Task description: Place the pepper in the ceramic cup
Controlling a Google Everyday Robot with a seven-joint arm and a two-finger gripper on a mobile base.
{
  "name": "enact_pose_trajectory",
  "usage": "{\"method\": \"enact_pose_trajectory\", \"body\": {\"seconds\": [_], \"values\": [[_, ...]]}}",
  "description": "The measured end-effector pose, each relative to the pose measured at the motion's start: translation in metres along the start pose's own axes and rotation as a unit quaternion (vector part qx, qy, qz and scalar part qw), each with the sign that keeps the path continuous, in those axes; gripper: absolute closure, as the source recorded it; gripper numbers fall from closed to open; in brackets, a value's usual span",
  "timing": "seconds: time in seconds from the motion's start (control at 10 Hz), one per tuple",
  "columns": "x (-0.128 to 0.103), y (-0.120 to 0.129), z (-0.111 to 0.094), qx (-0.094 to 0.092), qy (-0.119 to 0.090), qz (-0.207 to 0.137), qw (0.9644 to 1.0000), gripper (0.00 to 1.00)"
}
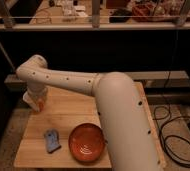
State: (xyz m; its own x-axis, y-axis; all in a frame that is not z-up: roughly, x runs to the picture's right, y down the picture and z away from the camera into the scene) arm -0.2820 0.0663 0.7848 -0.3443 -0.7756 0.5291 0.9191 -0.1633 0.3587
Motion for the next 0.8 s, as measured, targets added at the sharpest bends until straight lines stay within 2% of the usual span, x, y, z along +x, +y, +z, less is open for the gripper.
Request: {"method": "enact_pose_trajectory", "body": {"seconds": [0.1, 0.4, 0.8], "values": [[0.000, 0.000, 0.000, 0.000, 0.000, -0.001, 1.0000, 0.77], [0.002, -0.005, -0.013, 0.017, 0.010, -0.004, 0.9998, 0.98], [0.007, -0.014, -0.025, 0.032, 0.023, -0.025, 0.9989, 1.00]]}}
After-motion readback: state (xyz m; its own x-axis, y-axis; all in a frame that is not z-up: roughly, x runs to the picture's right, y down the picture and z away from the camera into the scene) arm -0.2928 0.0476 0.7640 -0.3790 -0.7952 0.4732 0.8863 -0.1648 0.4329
